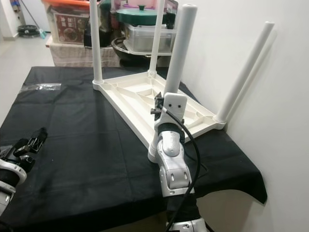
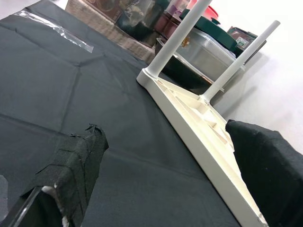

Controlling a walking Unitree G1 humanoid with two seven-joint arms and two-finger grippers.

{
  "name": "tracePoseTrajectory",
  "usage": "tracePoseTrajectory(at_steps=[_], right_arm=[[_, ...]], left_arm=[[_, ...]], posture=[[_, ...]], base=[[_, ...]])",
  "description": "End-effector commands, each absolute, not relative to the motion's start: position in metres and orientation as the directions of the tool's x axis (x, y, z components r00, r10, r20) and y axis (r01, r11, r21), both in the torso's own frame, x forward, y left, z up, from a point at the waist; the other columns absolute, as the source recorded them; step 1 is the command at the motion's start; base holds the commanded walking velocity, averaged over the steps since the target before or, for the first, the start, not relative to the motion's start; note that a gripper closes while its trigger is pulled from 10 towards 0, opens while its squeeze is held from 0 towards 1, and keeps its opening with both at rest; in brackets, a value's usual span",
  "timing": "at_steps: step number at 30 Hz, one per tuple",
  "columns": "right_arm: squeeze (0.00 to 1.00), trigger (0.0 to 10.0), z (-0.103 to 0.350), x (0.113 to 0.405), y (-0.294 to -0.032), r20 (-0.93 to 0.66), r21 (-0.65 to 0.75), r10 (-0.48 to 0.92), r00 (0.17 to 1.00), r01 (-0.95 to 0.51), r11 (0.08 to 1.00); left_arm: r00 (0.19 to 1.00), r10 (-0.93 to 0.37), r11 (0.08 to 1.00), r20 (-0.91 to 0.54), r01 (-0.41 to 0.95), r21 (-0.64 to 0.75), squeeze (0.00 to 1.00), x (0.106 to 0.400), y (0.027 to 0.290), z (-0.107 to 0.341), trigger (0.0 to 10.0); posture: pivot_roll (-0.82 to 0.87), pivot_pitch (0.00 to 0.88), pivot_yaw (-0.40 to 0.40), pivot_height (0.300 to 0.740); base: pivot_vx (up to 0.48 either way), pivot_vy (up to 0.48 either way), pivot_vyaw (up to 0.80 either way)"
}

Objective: Building children table

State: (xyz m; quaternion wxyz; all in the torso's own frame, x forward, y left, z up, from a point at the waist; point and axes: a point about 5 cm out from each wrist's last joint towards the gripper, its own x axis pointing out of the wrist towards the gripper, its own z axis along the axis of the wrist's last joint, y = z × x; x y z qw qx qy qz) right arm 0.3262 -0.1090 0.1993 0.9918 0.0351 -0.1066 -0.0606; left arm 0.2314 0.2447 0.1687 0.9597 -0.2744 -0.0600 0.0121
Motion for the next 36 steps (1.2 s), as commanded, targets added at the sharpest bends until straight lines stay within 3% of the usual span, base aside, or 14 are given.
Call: tracePoseTrajectory(at_steps=[1, 12, 36], right_arm=[[0.0, 0.0, 0.16, 0.323, -0.124, 0.034, 0.051, -0.205, 0.978, 0.204, 0.978], [0.0, 0.0, 0.165, 0.318, -0.122, 0.053, 0.061, -0.25, 0.967, 0.247, 0.967], [0.0, 0.0, 0.176, 0.316, -0.114, 0.13, 0.018, -0.196, 0.972, 0.196, 0.981]], left_arm=[[0.993, 0.057, 0.847, 0.107, 0.009, -0.531, 0.0, 0.232, 0.243, 0.167, 10.0], [0.993, 0.054, 0.848, 0.11, 0.013, -0.53, 0.0, 0.234, 0.243, 0.169, 10.0], [0.993, 0.044, 0.848, 0.112, 0.022, -0.53, 0.0, 0.237, 0.241, 0.168, 10.0]], posture=[[0.01, 0.0, -0.109, 0.74], [0.01, 0.0, -0.105, 0.74], [0.0, 0.0, -0.104, 0.74]], base=[[0.0, 0.0, 0.0], [0.0, 0.0, 0.0], [0.0, 0.0, 0.0]])
